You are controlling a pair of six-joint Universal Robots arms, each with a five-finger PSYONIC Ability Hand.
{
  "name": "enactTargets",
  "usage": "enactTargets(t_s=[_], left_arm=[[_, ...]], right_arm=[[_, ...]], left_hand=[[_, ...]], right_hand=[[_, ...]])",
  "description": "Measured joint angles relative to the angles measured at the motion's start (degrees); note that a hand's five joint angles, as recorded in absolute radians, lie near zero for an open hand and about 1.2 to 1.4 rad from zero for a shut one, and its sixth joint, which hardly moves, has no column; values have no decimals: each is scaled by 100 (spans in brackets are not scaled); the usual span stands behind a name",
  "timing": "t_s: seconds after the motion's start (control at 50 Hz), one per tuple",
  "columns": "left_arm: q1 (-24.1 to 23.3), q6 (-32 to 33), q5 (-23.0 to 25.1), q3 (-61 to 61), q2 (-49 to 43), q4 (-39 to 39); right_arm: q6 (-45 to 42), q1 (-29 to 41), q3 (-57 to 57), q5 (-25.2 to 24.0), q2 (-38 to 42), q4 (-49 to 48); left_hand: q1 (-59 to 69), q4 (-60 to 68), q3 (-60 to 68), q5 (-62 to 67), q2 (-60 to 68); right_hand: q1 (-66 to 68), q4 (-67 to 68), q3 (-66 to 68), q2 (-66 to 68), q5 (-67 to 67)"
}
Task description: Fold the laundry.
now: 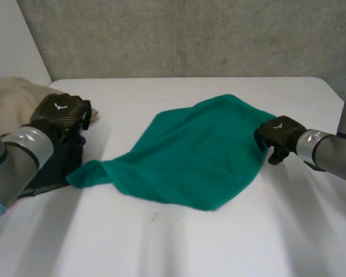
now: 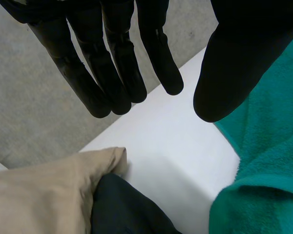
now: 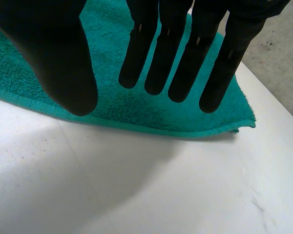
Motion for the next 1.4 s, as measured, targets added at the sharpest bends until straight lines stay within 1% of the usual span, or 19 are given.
enactTargets(t_s=[0.06,0.12,0.2,0.28,0.44,0.52,0.66,0.72,0.74,0.76,0.78,0.9,1.0,1.08,1.12,1.16,1.2,1.32,1.4], left_arm=[[81,-155,35,187,-40,-373],[148,-275,107,349,-128,-631],[200,-370,211,620,-440,-820],[227,-406,273,931,-853,-921],[284,-340,346,2133,-2352,-1354],[278,-230,347,2495,-2775,-1493],[214,16,393,2874,-3235,-1798],[170,51,394,2904,-3284,-1857],[157,58,391,2909,-3291,-1870],[141,60,377,2914,-3291,-1882],[129,58,359,2921,-3283,-1888],[56,-60,235,2831,-2867,-1801],[-162,-240,349,2484,-1653,-1516],[-407,-230,559,2145,-766,-1378],[-524,-165,672,1970,-412,-1334],[-648,-44,806,1765,-60,-1296],[-759,110,932,1563,229,-1271],[-1072,651,1221,952,891,-1229],[-1192,826,1268,692,1129,-1203]], right_arm=[[29,16,4,9,-16,-10],[44,19,6,14,-27,-11],[58,14,5,18,-35,-13],[74,6,5,21,-44,-15],[97,-19,35,25,-60,-17],[93,-32,60,22,-61,-20],[79,-86,101,12,-64,-46],[86,-109,104,10,-72,-62],[88,-114,104,10,-76,-65],[94,-120,105,11,-87,-71],[100,-124,105,12,-100,-78],[234,-129,80,11,-296,-160],[457,-49,-182,-102,-449,-239],[514,121,-673,-298,-306,-281],[512,228,-996,-414,-154,-291],[507,361,-1404,-557,59,-301],[512,500,-1810,-694,300,-309],[598,1009,-3037,-1124,1169,-353],[630,1287,-3521,-1343,1650,-367]], left_hand=[[-430,-370,-347,-341,-401],[-1407,-1319,-1271,-1296,-1294],[-2349,-2324,-2253,-2319,-2274],[-2453,-2543,-2448,-2554,-2490],[-2578,-2688,-2588,-2695,-2617],[-2548,-2615,-2559,-2596,-2579],[-1694,-1716,-1748,-1720,-1704],[26,-234,-239,-244,-129],[935,636,712,617,734],[1418,1198,1180,1172,1251],[1447,1402,1372,1341,1410],[1447,1567,1535,1385,1579],[1447,1567,1535,1385,1579],[1447,1567,1535,1385,1579],[1447,1567,1534,1385,1580],[1447,1567,1535,1385,1579],[1447,1567,1535,1385,1580],[1447,1579,1541,1385,1585],[1447,1586,1548,1385,1589]], right_hand=[[-231,-237,-237,-245,-198],[-898,-895,-889,-953,-916],[-1129,-1192,-1191,-1093,-1291],[-1187,-1249,-1283,-1158,-1382],[-1188,-1254,-1298,-1159,-1400],[-1189,-1255,-1298,-1159,-1400],[-1188,-1255,-1298,-1159,-1401],[-1189,-1254,-1298,-1159,-1401],[-1187,-1254,-1298,-1159,-1401],[-1189,-1254,-1298,-1159,-1400],[-1189,-1254,-1298,-1159,-1400],[-1404,-1485,-1515,-1382,-1609],[-2161,-2225,-2227,-2203,-2344],[-2564,-2635,-2567,-2601,-2724],[-2896,-2968,-2878,-2873,-3032],[-3590,-3622,-3633,-3594,-3700],[-3815,-3835,-3882,-3860,-3804],[-3822,-3887,-3919,-3870,-3804],[-3822,-3887,-3919,-3871,-3804]])
